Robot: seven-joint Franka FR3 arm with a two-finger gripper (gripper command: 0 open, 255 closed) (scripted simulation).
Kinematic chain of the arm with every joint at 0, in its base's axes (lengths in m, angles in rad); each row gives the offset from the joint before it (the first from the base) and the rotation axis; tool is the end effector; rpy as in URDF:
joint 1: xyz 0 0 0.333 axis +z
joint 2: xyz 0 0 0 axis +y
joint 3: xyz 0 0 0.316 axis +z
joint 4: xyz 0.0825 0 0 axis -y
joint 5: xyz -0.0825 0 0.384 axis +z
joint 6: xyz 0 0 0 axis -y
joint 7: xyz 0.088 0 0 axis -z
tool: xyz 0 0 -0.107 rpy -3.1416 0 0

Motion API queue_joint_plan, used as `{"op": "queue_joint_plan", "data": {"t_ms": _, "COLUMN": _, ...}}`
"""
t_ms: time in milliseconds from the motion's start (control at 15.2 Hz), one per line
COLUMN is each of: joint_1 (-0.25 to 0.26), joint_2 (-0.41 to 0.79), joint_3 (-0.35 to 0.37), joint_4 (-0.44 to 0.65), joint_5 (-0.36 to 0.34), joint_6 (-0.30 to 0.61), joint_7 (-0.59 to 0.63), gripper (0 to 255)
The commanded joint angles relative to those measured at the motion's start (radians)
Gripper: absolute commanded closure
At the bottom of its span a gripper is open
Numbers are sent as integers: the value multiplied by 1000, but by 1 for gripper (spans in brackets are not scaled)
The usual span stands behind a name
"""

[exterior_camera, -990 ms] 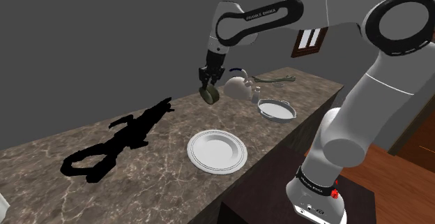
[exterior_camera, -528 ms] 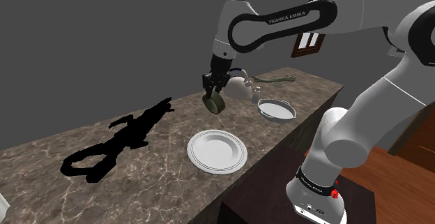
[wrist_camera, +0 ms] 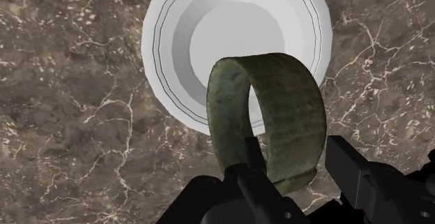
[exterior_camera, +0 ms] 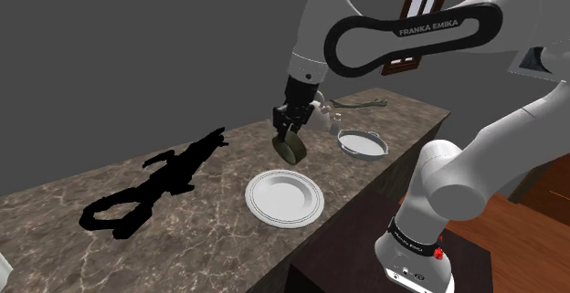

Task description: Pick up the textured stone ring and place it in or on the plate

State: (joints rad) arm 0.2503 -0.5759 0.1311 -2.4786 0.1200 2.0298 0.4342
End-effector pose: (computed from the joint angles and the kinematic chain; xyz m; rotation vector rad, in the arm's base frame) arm 0.3571 0.1545 0.4988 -3.0481 0.1768 -0.1521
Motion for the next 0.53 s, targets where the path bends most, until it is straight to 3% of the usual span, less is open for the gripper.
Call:
{"op": "queue_joint_plan", "data": {"t_ms": 0, "joint_1": 7, "joint_2": -15, "joint_3": 11, "joint_4": -19, "joint_5": 7, "joint_6": 5, "joint_7": 14, "gripper": 255}}
{"op": "queue_joint_plan", "data": {"t_ms": 462, "joint_1": 10, "joint_2": 9, "joint_3": 18, "joint_4": -98, "joint_5": 14, "joint_6": 107, "joint_7": 9, "gripper": 255}}
